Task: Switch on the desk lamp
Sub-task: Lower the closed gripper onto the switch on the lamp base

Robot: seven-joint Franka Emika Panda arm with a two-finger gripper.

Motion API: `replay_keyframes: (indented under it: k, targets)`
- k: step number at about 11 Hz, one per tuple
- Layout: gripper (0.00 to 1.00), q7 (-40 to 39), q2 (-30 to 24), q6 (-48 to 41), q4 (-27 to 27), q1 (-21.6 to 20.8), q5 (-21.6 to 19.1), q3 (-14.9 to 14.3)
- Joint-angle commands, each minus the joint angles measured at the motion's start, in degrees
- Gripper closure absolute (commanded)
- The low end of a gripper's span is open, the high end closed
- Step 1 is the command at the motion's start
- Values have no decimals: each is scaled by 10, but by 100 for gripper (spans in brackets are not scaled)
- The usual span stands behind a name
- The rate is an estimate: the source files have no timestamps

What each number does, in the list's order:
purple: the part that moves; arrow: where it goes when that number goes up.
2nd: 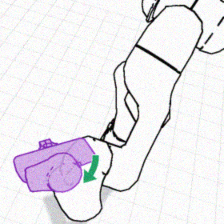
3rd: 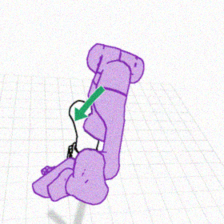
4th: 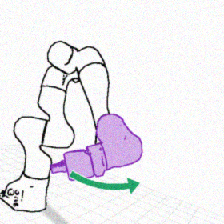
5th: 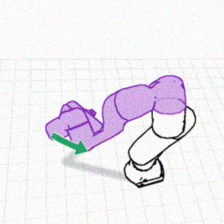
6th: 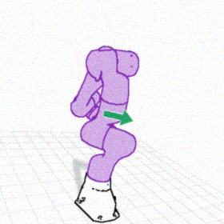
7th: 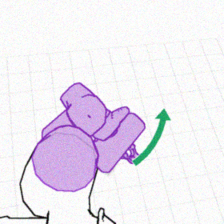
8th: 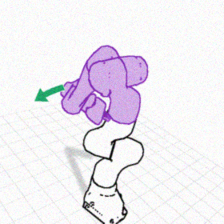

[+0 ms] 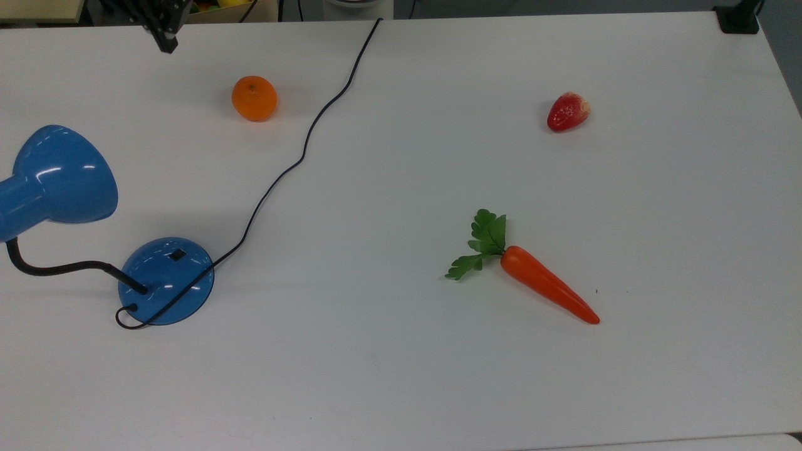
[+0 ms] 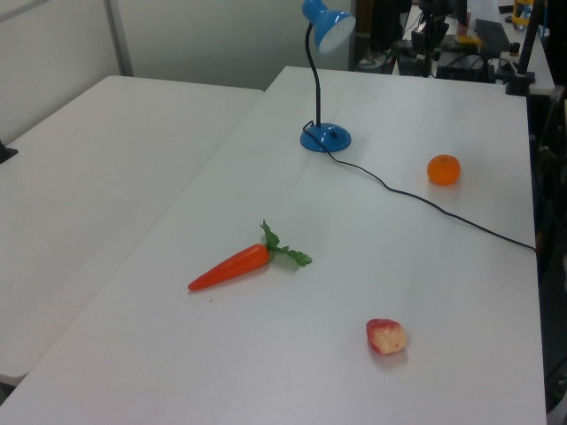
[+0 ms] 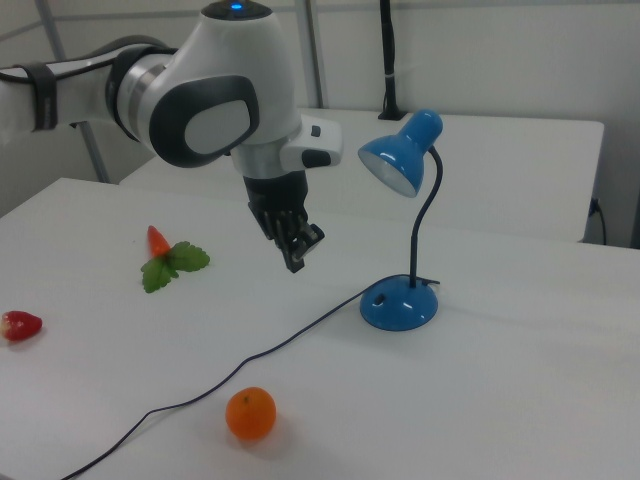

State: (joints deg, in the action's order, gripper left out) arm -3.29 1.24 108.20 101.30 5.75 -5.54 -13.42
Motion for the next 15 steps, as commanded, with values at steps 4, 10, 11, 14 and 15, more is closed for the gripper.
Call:
replay_keyframes:
  k: [4,10,11,14,15]
  targets:
    - [99,168,93,167,5,-26,-9,8]
    - [98,176,177,336,7,-31,-6,8]
    - [98,181,193,372,7,-32,-7,8]
    - [98,182,234,444,5,-39,-8,8]
    - [98,181,242,465,5,-41,-8,8]
